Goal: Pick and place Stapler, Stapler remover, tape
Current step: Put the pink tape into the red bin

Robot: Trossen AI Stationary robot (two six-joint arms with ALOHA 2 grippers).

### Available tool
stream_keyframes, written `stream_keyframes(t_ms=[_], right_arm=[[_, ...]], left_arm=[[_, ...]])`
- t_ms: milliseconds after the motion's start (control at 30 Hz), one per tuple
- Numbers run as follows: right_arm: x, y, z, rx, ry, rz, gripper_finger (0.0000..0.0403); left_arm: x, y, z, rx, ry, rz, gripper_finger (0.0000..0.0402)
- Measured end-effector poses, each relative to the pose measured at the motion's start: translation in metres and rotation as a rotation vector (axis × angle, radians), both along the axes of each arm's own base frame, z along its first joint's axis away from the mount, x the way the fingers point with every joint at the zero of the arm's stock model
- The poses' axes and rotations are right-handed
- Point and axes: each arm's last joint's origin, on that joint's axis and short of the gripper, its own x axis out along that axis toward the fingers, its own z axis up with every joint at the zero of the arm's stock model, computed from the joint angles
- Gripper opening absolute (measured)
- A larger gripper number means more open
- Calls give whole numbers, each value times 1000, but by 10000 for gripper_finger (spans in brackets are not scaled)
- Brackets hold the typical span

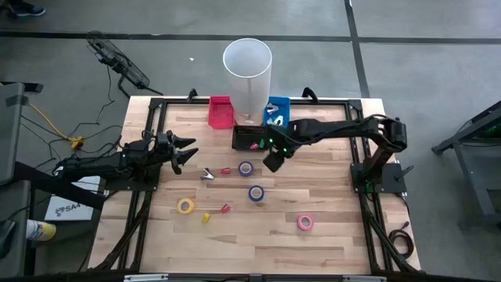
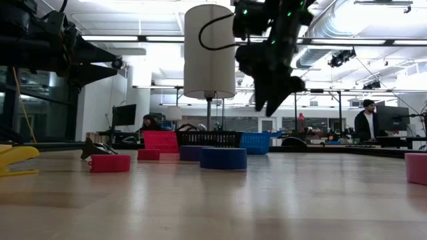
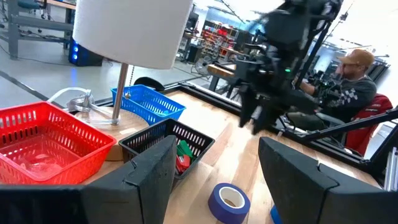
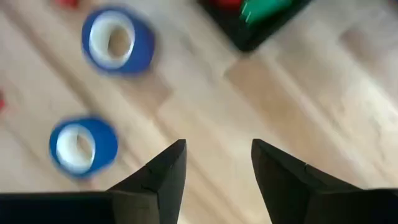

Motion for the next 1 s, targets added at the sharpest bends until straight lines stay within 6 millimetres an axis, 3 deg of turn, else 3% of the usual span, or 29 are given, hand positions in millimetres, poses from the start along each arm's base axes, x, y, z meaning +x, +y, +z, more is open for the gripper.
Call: stream_keyframes(t_ms=[200,667,1000], right_arm=[[-15,33,9,-1,44,82,172],[-85,120,-23,107,43,91,172],[-109,157,-41,166,68,185,172]], left_arm=[[0,0,0,0,0,0,225],[0,0,0,0,0,0,225],[0,0,0,0,0,0,225]])
